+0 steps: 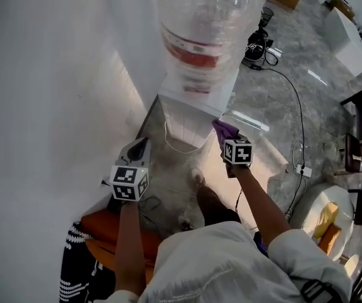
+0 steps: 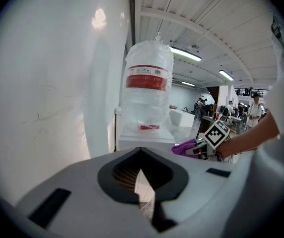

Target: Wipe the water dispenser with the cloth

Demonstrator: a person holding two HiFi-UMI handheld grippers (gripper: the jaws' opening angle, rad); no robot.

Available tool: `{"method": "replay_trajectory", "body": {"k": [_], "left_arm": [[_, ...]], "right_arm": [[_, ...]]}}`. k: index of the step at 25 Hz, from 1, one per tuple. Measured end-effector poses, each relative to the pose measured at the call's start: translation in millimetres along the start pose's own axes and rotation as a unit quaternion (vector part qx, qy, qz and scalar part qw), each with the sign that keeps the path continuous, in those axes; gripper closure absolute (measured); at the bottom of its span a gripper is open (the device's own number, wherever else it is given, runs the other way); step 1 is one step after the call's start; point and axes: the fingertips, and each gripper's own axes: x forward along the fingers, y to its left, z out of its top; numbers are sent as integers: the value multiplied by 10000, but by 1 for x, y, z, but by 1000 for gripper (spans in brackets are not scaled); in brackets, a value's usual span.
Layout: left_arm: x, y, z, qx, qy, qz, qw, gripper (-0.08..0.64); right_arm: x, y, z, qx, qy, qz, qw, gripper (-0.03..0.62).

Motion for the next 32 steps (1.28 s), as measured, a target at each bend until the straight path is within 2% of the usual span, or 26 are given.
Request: {"method": "replay_trajectory", "body": {"k": [4,11,18,23,28,32], "left_arm": [[-4,-7,-4,-23,0,5,10000,551],[-20,-5,-19,-151,64,178,9997,551],[-26,21,-35,-441,220,533,9974,551],[-12,45,-50,-648,378,798,9940,551],[8,65,-72,-1034,530,1025,9879,551],[23,70,-85,-1191,622,1043,9854,551]], "right_arm": [[-7,19,1,-144,-98,282,9994,537],[2,73,10,-666,-49,944,9933,538],[48,129,16,-751,238,1594,9841,537],[97,164,17,-734,534,1952,9766,537],[147,192,9,-708,902,2138,9701,537],[179,202,10,-517,1143,1954,9727,537]]}}
